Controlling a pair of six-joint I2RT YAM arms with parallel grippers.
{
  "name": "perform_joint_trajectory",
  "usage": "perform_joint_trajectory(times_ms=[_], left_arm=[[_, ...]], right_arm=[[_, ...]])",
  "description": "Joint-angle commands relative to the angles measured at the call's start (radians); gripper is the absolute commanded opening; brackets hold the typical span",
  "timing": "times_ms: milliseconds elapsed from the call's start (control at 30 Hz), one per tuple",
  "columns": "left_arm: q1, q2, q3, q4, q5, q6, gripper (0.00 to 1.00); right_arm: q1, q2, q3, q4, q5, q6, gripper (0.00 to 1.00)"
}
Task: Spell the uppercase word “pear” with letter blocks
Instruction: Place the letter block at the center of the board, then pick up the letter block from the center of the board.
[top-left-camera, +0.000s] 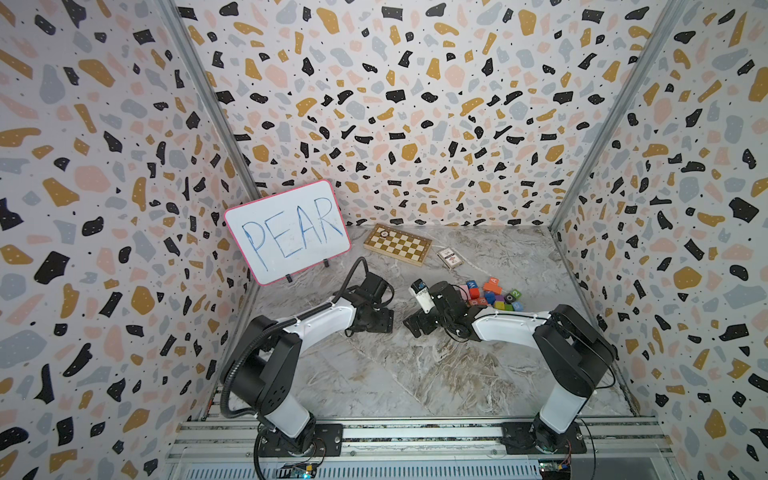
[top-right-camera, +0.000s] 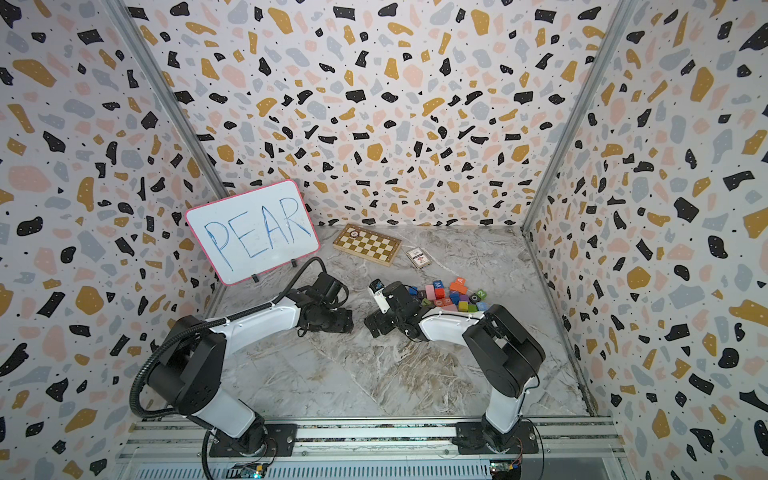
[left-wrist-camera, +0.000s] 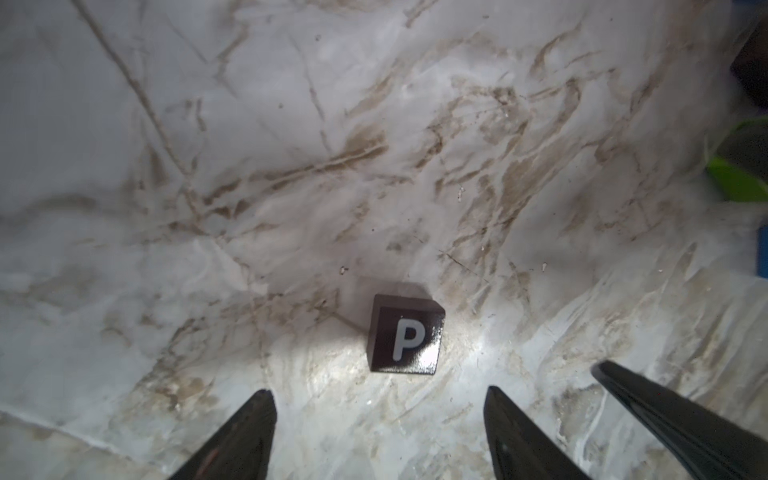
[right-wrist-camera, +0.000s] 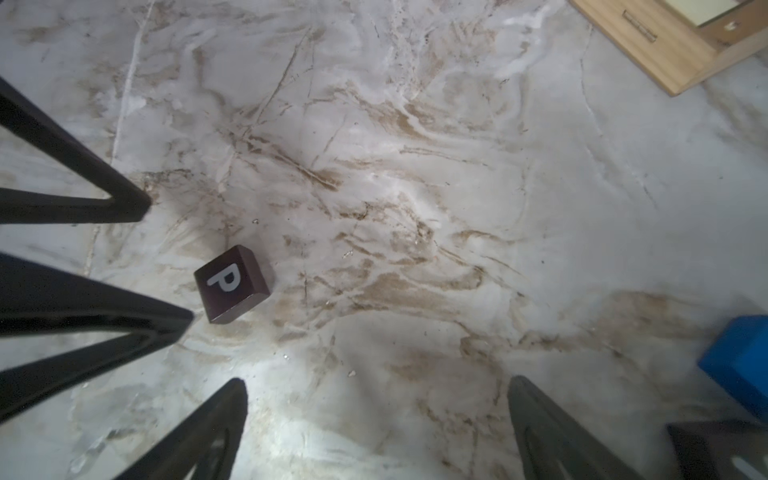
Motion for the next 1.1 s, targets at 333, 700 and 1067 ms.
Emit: perform_joint_trajectory(times_ms=[333,700,1067], left_arm=[[-0.018,0.216,0.181,-0.093,-0.051,0.003,0.51],[-0.040,0.235,0.190,-0.121,-0.066,0.000,0.52],[-0.054,0.187,0.145,-0.147,-0.070,-0.033,0.46]], right_arm=[[-0.019,-0.090,-0.064,0.030,0.016,0.011,1.00],[-0.024,-0.084,-0.059,0.028,0.004,0.008,1.00],[-0.025,-0.082,-0.046,0.021,0.005,0.004,1.00]])
